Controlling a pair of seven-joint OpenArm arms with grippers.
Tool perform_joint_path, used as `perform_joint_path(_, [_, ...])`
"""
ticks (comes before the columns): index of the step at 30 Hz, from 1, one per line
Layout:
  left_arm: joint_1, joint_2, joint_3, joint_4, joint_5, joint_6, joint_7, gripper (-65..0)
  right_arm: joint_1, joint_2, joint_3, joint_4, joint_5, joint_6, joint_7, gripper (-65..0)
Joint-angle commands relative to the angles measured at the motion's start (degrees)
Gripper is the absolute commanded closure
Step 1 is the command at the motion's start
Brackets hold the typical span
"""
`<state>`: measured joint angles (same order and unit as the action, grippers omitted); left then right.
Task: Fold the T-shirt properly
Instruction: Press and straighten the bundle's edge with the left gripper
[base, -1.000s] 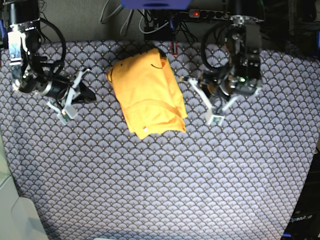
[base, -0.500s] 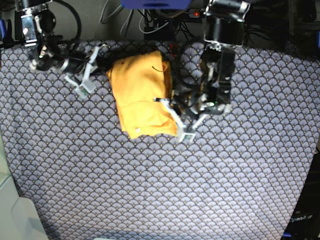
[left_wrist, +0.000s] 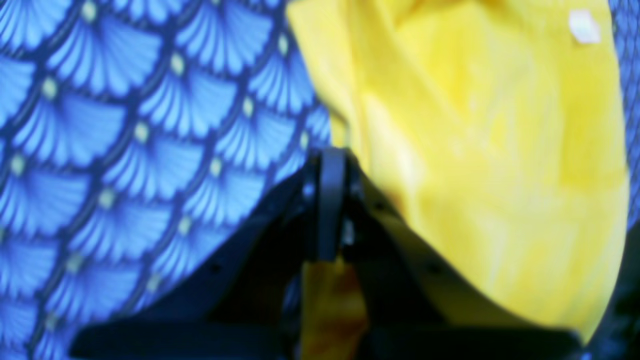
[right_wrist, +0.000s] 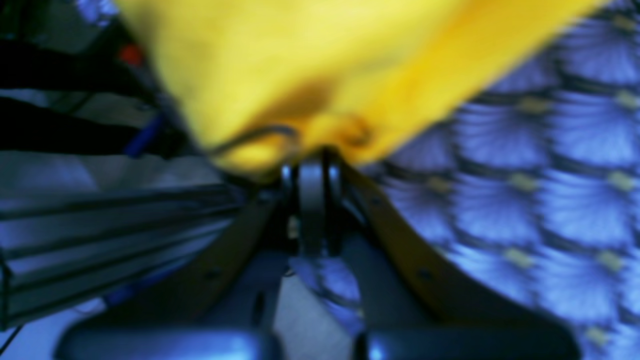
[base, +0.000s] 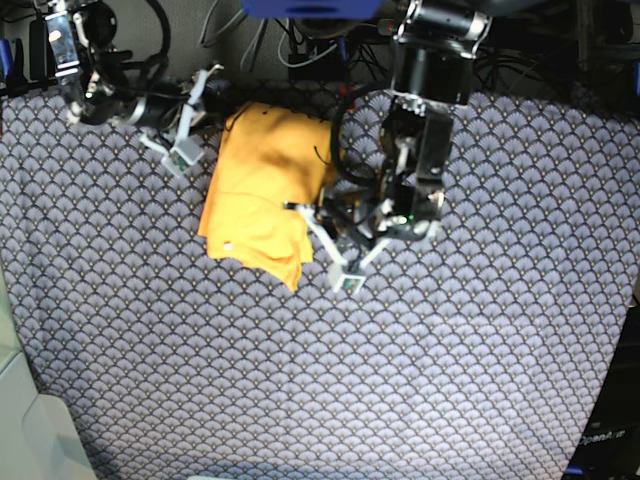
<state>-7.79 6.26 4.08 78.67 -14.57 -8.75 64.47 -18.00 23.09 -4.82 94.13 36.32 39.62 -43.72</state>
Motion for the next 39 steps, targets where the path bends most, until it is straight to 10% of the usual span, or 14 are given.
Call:
perform_joint_path(1, [0.28, -0.06, -0.08, 3.57, -0.51, -0.26, 0.37, 0.0, 0.2, 0.6, 0.91, 0.95, 1.18, 0.38, 1.04, 0.0])
perform_joint_path(26, [14.17, 2.05, -3.15, 10.07, -0.6, -0.7, -1.13, 0.0, -5.61, 2.97, 11.9, 13.7, 1.62, 0.38, 0.52, 0.0])
perform_joint_path(39, [11.18, -0.68, 7.75, 12.71, 0.02, -0.26, 5.64, 0.0, -2.7, -0.54, 12.25, 15.46, 4.08, 0.38, -6.08, 0.0])
